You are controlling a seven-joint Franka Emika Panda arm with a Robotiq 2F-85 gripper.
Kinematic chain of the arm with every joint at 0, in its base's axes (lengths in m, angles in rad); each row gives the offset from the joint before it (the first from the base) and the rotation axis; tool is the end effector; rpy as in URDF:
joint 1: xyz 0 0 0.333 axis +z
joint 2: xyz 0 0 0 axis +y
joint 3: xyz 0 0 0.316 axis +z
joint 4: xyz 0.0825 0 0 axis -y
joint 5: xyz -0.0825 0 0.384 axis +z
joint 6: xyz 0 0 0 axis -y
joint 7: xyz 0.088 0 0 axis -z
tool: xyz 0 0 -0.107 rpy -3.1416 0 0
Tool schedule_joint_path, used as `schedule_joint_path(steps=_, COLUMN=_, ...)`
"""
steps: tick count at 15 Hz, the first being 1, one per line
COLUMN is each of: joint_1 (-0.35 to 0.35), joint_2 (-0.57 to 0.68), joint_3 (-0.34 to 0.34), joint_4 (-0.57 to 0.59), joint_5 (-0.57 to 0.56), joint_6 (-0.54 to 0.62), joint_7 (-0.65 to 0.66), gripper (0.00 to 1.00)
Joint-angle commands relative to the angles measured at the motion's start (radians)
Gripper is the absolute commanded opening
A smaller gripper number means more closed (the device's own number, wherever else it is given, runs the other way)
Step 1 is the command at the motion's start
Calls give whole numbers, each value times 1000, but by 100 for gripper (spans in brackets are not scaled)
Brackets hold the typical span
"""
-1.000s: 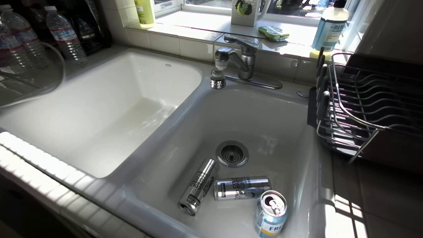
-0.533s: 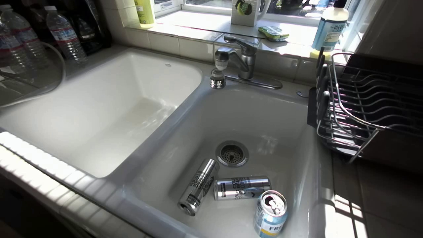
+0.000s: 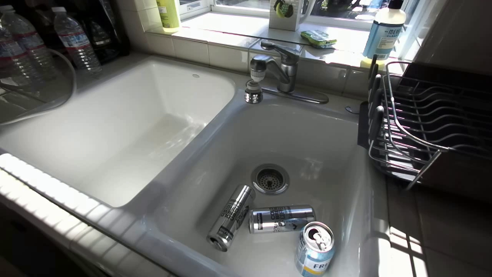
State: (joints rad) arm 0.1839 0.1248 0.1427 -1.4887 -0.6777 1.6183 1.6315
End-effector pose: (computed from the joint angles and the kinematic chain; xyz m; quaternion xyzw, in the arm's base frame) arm 0.5883 0.1253 0.6180 0.7604 -0.5631 0.2702 0.1782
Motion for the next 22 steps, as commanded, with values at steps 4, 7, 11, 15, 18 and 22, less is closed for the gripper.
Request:
schedule_joint_path(steps=4, joint_1=-80, joint_2=14, joint_3=-72, joint_4=25, joint_5=293, joint_6=172, joint_7=9, gripper=31)
schedule_joint_path(steps=7, joint_1=-111, joint_2=26, joint_3=-98, joint_4=8, joint_5=441, joint_6=265, joint_7=9, gripper=31)
schedule_joint_path(steps=11, joint_1=-138, joint_2=58, joint_3=-113, joint_4=0, joint_5=645, joint_6=374, joint_7=-4, gripper=31)
schedule_joint_path(steps=15, joint_1=-133, joint_2=80, joint_3=-127, joint_4=14, joint_5=705, joint_6=373, joint_7=-12, gripper=56)
schedule_joint_path(steps=18, joint_1=-137, joint_2=91, joint_3=-128, joint_4=14, joint_5=732, joint_6=380, joint_7=-13, gripper=56)
schedule_joint_path(steps=22, joint_1=-137, joint_2=91, joint_3=-128, joint_4=15, joint_5=736, joint_6=380, joint_7=-13, gripper=31)
